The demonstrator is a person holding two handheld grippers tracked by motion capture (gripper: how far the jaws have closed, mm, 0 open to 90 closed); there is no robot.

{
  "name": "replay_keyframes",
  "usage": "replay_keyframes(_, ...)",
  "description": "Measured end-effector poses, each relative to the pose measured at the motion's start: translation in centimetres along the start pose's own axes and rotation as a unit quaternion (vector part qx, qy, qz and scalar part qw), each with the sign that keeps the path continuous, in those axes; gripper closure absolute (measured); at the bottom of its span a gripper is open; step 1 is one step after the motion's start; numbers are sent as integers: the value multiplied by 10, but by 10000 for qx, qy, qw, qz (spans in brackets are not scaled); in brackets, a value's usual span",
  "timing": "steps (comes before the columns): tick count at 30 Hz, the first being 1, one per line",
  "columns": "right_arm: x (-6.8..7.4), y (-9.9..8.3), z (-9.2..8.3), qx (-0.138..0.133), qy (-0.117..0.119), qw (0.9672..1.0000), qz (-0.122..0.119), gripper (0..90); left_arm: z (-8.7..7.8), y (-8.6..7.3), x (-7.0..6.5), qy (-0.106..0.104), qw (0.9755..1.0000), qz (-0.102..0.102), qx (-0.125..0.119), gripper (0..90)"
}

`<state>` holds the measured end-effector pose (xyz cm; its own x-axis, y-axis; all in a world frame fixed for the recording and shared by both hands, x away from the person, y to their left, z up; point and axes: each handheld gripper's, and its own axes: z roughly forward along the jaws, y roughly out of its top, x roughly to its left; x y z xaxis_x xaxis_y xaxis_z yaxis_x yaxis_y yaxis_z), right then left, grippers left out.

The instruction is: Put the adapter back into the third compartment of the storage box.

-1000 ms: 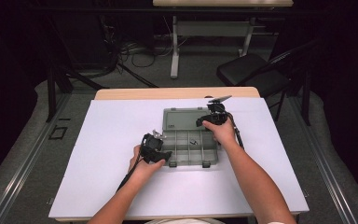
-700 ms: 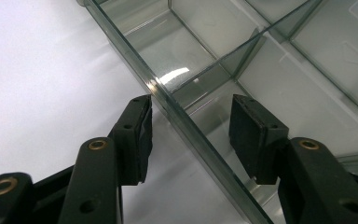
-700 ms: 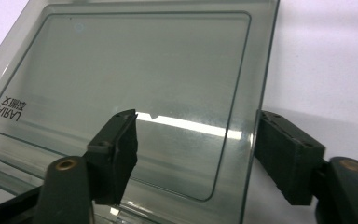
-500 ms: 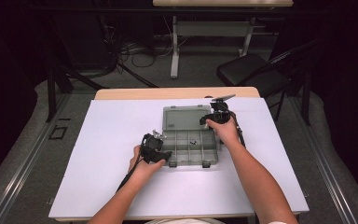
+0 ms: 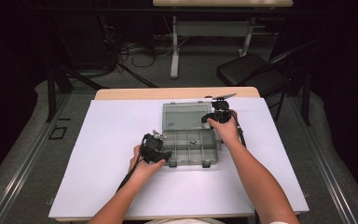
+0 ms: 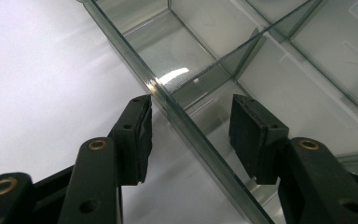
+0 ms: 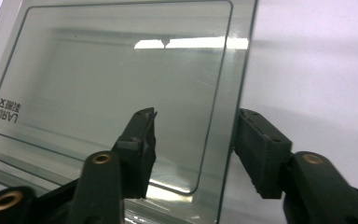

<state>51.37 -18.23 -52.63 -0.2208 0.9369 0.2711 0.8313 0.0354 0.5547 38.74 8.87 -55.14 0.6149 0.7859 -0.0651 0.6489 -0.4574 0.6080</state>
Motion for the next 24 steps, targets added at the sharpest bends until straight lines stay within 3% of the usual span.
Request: replay_keyframes(24, -12, 2, -15, -174, 294, 9994, -25, 694, 0, 0, 0, 4, 10000, 3, 3, 497)
